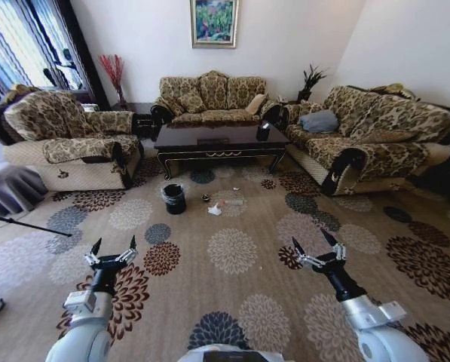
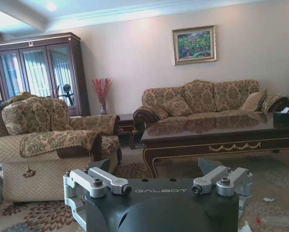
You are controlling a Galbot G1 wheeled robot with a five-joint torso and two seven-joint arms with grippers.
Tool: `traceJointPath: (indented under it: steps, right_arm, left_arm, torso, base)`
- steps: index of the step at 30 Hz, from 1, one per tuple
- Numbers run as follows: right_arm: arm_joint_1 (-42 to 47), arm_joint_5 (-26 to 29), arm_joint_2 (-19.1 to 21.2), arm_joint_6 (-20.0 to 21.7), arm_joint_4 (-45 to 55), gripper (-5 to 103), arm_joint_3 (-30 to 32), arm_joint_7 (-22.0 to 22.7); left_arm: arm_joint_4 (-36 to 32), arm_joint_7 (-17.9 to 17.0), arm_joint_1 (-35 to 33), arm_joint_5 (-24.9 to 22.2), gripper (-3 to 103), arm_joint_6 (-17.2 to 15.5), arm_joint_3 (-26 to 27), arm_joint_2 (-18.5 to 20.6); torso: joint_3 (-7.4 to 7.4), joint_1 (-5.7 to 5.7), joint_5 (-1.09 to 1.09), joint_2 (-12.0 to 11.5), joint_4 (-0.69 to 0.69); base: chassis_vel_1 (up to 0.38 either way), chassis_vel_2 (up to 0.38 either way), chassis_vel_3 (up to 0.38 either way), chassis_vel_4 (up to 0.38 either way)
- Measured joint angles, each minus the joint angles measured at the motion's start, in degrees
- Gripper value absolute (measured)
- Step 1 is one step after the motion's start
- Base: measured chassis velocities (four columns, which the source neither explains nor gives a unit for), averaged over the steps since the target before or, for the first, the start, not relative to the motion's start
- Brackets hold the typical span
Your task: Move to the front of the table and pick up the trash from the floor, then place it into the trash bin.
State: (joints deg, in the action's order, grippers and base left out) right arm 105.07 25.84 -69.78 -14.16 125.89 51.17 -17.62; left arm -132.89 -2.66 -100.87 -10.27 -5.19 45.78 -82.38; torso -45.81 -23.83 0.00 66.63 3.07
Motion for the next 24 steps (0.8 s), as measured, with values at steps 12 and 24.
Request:
traceJointPath:
  steps: [12, 24]
  right_arm:
    - [1.5, -7.3, -0.4, 7.2, 2.3, 100, 0.9, 10.3]
    - [1.5, -5.7, -0.7, 6.8, 2.4, 100, 0.2, 11.7]
  left_arm:
    - [0.0, 0.3, -0.3, 1.2, 100, 0.6, -0.2, -0.4]
    - [0.4, 0.3, -0.4, 1.3, 100, 1.2, -0.4, -0.3]
  torso:
    - [0.0, 0.0, 0.0, 0.0, 0.0]
    - [0.0, 0.0, 0.0, 0.0, 0.0]
  base:
    - [0.0, 0.0, 0.0, 0.0]
    - [0.0, 0.0, 0.0, 0.0]
